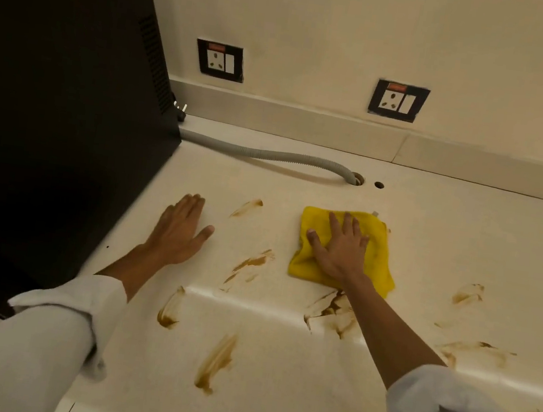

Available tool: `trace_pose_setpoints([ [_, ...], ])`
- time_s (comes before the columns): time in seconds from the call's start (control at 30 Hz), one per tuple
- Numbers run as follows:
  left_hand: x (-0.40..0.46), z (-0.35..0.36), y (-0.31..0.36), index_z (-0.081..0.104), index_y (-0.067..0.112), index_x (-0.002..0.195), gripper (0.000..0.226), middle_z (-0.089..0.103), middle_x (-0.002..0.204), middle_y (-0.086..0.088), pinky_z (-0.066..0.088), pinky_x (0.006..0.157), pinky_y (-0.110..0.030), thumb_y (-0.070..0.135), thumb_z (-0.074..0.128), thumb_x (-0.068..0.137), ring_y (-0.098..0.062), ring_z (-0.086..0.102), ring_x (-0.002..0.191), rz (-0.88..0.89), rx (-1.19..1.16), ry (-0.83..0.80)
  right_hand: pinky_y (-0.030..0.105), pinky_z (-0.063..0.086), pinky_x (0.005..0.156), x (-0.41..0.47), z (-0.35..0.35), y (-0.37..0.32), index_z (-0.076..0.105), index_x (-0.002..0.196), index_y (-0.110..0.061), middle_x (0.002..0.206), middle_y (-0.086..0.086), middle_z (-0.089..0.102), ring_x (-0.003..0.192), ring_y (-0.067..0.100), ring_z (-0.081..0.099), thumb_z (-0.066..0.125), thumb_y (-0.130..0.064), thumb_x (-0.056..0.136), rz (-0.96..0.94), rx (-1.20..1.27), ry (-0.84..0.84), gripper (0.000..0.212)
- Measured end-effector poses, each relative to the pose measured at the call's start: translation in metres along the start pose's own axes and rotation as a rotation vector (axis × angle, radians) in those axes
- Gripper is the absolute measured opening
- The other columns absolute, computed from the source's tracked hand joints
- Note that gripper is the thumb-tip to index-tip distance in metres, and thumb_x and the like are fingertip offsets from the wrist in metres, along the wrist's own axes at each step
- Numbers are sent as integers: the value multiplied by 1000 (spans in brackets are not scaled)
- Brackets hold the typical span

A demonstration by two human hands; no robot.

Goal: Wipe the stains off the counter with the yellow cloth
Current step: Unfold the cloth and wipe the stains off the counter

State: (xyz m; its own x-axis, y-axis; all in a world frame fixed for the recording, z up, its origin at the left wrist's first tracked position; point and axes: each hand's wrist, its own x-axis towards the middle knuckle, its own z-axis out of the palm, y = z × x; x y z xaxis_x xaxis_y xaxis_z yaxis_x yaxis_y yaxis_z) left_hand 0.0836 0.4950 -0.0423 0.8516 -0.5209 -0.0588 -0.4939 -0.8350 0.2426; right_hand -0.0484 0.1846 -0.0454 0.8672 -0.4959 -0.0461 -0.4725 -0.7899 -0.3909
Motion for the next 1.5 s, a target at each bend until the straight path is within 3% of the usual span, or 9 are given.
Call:
trace_pose_setpoints([
  [0.1,9,9,-20,1,13,152,69,-2,163,-7,0,122,-44,49,25,98,-21,-4,150,18,-1,-22,58,-6,120,0,18,15,19,155,-31,166,11,8,152,33,1,17,-82,85,1,-183,28,86],
  [0.2,14,13,-32,-2,13,152,72,-5,163,-5,-5,121,-40,55,15,96,-17,-7,150,14,9,-46,59,-10,118,4,21,21,17,154,-35,165,11,9,152,34,1,8,-90,78,49,-214,87,94],
  [0.57,20,28,-43,-8,16,151,87,-6,163,-2,-7,121,-40,71,0,84,-13,-8,149,34,-2,34,65,-4,117,71,13,12,10,156,-31,165,17,3,150,42,-4,12,-86,81,169,-247,55,93],
  [0.83,19,29,-45,-14,20,150,89,-14,162,0,-8,120,-38,75,8,84,-12,-12,148,69,-124,94,67,-6,116,98,49,-70,10,156,-32,164,19,2,149,44,-4,5,-90,75,77,-237,29,99],
  [1.0,17,24,-43,-11,18,151,93,-12,162,-2,-4,122,-41,77,7,82,-13,-9,149,93,-219,112,68,-6,115,73,80,-141,11,156,-33,164,20,1,150,44,-6,6,-89,75,-6,-217,16,98],
  [1.17,14,21,-46,-12,23,151,88,-12,163,0,-4,122,-42,72,20,85,-12,-9,149,127,-393,157,65,-9,116,18,105,-186,10,155,-36,165,17,-1,150,40,-10,7,-90,75,-48,-197,3,97],
  [1.33,8,16,-49,-9,19,152,87,-10,163,-2,-4,122,-44,68,21,86,-13,-9,149,138,-412,148,63,-8,118,-40,107,-183,13,154,-39,166,12,2,152,36,-7,9,-85,81,-50,-197,27,86],
  [1.5,7,14,-47,-7,17,152,83,-9,163,-4,-5,122,-44,62,22,89,-15,-8,149,167,-366,122,63,-6,118,-62,91,-131,9,154,-42,166,8,3,152,35,-5,10,-80,86,73,-232,49,77],
])
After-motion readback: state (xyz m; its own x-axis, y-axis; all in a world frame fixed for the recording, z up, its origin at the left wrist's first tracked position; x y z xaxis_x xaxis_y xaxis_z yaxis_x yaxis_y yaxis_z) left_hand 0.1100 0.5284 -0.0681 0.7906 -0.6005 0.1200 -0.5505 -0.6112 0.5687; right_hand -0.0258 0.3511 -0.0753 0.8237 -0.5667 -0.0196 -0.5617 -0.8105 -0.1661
